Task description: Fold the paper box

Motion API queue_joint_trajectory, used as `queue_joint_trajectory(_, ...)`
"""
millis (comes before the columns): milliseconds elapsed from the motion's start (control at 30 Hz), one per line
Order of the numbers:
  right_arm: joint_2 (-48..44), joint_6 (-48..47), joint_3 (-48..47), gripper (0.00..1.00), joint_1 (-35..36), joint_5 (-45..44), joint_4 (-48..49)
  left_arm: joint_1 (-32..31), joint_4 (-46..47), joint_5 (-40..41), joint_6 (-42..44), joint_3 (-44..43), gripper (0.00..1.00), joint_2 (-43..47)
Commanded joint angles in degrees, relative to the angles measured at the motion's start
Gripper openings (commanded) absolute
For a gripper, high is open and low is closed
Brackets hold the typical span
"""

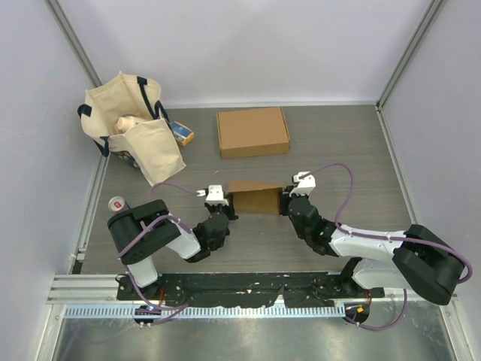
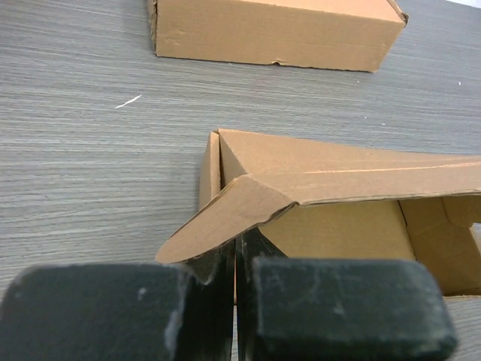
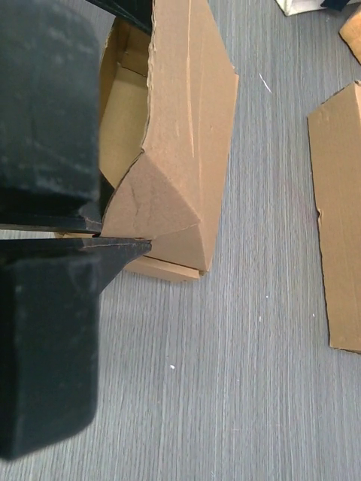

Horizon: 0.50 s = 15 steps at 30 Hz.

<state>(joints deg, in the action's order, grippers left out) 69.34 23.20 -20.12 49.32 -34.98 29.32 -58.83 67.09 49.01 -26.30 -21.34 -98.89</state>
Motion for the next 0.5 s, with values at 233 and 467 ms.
queue_joint_trajectory(233,-4.9,18.31,-8.77,0.57,1.48,6.91,-35.31,-0.94,2.7,2.49,2.13,3.59,0.0,-2.89)
queue_joint_trajectory(467,-28.0,30.41,-17.48,0.69,1.66,25.35,-64.25,-1.64,1.2,2.4,2.75,2.45,0.0,-3.15)
